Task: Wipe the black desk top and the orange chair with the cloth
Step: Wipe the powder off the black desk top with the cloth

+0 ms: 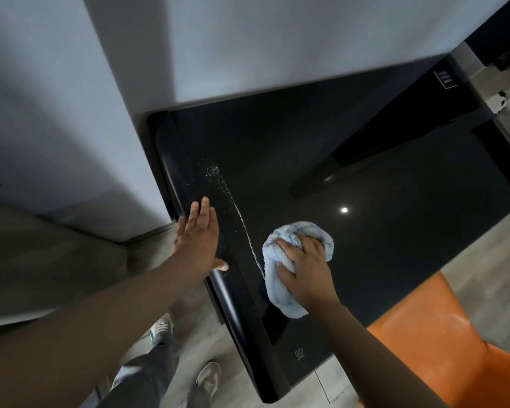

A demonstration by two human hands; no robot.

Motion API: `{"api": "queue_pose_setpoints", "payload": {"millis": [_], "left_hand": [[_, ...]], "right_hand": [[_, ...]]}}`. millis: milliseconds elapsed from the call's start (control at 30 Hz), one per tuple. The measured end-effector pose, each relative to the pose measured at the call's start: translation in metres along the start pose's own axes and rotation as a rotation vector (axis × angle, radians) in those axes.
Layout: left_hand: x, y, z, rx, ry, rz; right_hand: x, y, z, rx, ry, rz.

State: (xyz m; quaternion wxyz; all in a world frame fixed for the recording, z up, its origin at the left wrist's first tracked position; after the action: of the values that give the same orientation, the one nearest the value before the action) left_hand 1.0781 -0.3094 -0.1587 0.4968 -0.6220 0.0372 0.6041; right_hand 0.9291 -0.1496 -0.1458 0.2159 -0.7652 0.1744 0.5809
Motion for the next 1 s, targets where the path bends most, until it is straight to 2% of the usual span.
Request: {"api": "queue_pose_setpoints", "payload": {"millis": [233, 467, 1000], "left_hand": [[0.018, -0.028, 0.029, 0.041, -0.052, 0.07], [0.064, -0.063, 0.069, 0.015, -0.047, -0.024], [0.07, -0.065, 0.076, -0.039, 0.066, -0.028]], "right_hand": [[0.004, -0.021, 0.012, -0.006, -0.022, -0.011], [0.001, -0.04, 0.016, -0.04, -0.002, 0.027], [0.002, -0.087, 0.037, 0.002, 0.033, 0.09]]}}
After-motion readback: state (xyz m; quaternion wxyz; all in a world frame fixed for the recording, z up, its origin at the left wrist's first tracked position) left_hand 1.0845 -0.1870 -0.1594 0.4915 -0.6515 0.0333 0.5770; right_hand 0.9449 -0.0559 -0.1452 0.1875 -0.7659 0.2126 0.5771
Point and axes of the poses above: each hand's wrist, its own y-axis towards the middle knuckle, its own x-axis out of the palm, z = x × y, the point moved 6 cm from there along y, towards the middle knuckle, and after that the axes turned 1 degree about x, right-handed, at the moved point
